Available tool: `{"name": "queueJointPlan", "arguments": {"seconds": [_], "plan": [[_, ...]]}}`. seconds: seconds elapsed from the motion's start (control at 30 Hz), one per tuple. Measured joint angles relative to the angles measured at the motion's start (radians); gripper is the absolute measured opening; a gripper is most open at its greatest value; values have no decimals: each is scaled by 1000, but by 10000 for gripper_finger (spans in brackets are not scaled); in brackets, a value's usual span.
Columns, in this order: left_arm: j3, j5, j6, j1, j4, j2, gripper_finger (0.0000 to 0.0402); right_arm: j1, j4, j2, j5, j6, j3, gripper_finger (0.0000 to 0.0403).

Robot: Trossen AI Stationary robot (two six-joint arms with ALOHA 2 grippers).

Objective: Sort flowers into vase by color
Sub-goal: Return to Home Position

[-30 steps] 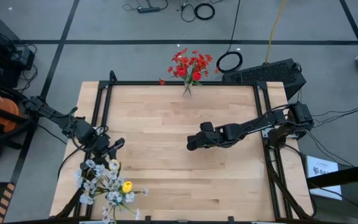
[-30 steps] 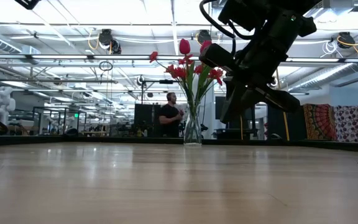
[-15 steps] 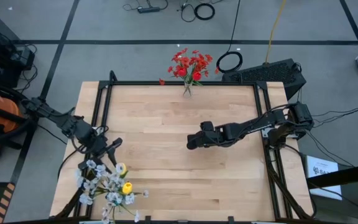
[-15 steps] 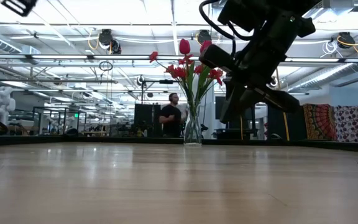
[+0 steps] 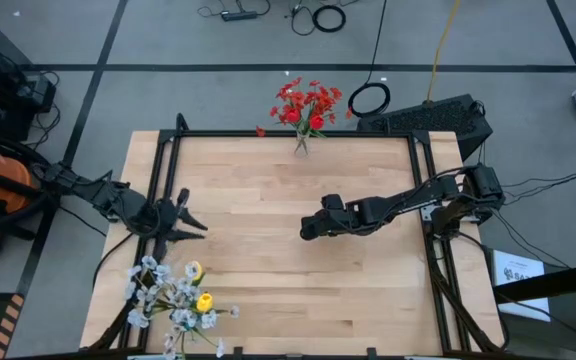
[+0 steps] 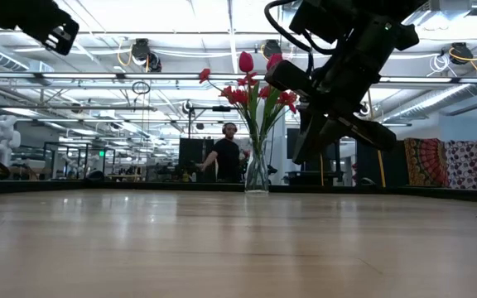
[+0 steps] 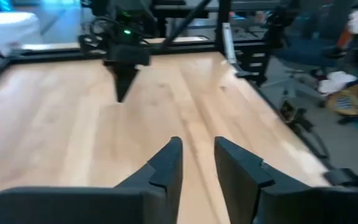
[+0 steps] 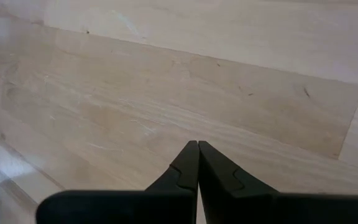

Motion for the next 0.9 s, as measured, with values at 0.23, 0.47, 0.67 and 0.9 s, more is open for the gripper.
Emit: {"name": "queueJointPlan", "arguments": {"seconds": [0.23,0.47,0.67,0.9], "plan": [[-33,-43,67,69,54,-2,10,-15,0,0,-1,-66,0,0],[-200,-43,60,177,285,-1,3,-33,0,0,-2,-151,0,0],[-282,-47,9,265,369,-26,2,-44,0,0,-41,-223,0,0],[-332,-48,-27,344,358,-130,1,-68,-2,0,-88,-309,0,0]]}}
